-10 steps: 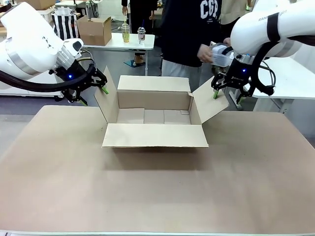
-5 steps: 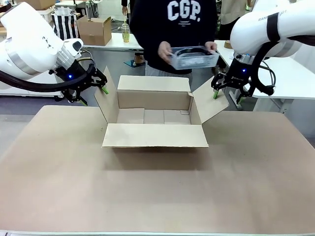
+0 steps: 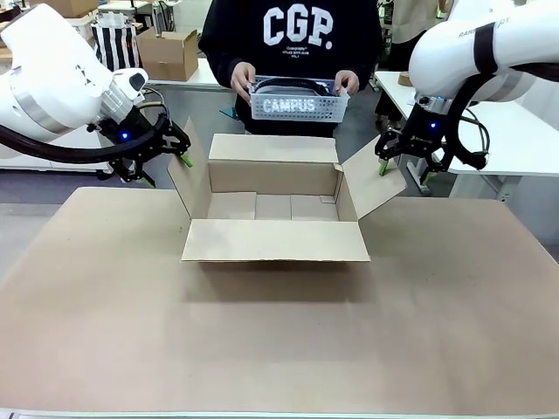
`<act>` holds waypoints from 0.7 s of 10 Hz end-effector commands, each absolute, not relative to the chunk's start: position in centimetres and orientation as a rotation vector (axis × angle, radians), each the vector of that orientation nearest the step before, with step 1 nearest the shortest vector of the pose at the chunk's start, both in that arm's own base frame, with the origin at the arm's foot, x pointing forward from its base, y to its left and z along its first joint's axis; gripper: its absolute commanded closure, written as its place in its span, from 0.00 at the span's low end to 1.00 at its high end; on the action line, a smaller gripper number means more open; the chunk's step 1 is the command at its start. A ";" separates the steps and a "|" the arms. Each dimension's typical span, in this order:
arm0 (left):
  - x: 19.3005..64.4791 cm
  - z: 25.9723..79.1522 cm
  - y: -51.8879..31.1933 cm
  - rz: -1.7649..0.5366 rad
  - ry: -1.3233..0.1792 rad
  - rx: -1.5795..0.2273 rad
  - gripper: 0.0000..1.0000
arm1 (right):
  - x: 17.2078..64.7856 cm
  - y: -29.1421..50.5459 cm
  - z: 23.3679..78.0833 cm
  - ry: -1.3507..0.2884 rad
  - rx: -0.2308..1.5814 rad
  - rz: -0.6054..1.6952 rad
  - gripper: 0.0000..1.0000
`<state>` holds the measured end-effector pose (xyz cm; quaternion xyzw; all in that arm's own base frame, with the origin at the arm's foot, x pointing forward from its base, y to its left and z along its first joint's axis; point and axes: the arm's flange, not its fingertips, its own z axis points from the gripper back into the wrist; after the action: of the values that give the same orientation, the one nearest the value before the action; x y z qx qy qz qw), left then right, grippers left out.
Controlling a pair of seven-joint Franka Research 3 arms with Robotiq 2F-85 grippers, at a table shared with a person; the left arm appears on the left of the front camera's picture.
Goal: Pack the gift set into the box.
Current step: Lift both hands away from the flaps of the Package Box.
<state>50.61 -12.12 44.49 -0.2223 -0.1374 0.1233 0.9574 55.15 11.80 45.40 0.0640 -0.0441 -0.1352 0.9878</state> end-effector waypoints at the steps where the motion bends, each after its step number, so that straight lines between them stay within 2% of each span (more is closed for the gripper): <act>1: 50.6 44.5 -12.1 0.256 -0.287 -0.439 0.00 | 55.4 12.2 45.8 -0.088 0.113 -0.291 0.00; 7: 50.6 44.5 -12.1 0.256 -0.287 -0.439 0.00 | 55.4 12.2 45.8 -0.088 0.113 -0.291 0.00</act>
<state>50.61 -12.12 44.49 -0.2223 -0.1374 0.1233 0.9574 55.15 11.80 45.40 0.0640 -0.0441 -0.1353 0.9878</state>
